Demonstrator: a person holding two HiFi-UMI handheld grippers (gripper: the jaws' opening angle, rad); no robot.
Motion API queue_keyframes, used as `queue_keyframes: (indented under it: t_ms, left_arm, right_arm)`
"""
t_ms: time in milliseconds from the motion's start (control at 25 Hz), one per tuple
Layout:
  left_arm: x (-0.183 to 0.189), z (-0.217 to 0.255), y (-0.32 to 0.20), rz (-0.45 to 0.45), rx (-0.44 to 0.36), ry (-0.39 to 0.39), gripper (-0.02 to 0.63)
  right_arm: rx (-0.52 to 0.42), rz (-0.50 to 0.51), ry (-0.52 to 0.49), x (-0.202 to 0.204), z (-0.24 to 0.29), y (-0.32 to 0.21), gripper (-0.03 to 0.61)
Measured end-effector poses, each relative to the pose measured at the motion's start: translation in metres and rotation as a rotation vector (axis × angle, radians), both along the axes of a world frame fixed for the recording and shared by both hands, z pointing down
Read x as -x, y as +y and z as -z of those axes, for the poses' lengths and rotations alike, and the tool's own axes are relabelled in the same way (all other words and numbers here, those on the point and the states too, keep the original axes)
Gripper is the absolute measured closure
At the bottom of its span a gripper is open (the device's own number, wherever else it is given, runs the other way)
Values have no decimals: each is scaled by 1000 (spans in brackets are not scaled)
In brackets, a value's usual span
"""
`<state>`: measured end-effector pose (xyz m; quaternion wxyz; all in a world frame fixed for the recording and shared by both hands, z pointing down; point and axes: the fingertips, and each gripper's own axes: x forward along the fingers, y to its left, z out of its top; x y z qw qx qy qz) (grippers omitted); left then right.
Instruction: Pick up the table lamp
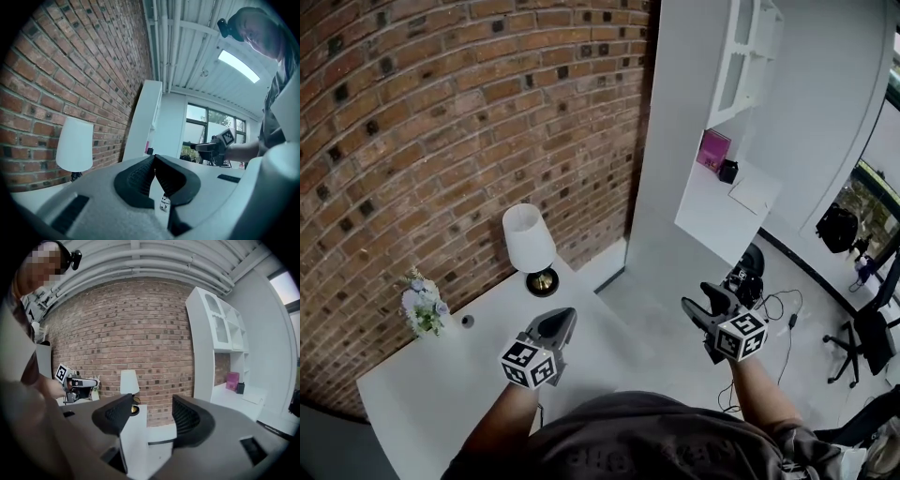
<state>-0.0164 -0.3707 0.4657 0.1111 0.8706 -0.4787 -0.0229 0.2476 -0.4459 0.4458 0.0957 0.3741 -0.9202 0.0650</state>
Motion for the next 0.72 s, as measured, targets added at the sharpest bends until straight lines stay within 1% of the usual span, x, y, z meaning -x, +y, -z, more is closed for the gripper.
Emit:
queue_keyframes:
  t_ms: [240, 520, 720]
  left_arm:
    - [38, -11, 10, 79, 19, 1, 609]
    - [95, -30, 26, 186, 43, 7, 610]
    - [139, -44, 35, 266, 51, 12, 611]
  right_arm:
    - [-2, 96, 24, 56, -12, -16, 318]
    - [-8, 220, 55, 142, -37, -33, 318]
    - [-12, 291, 80, 205, -68, -43, 318]
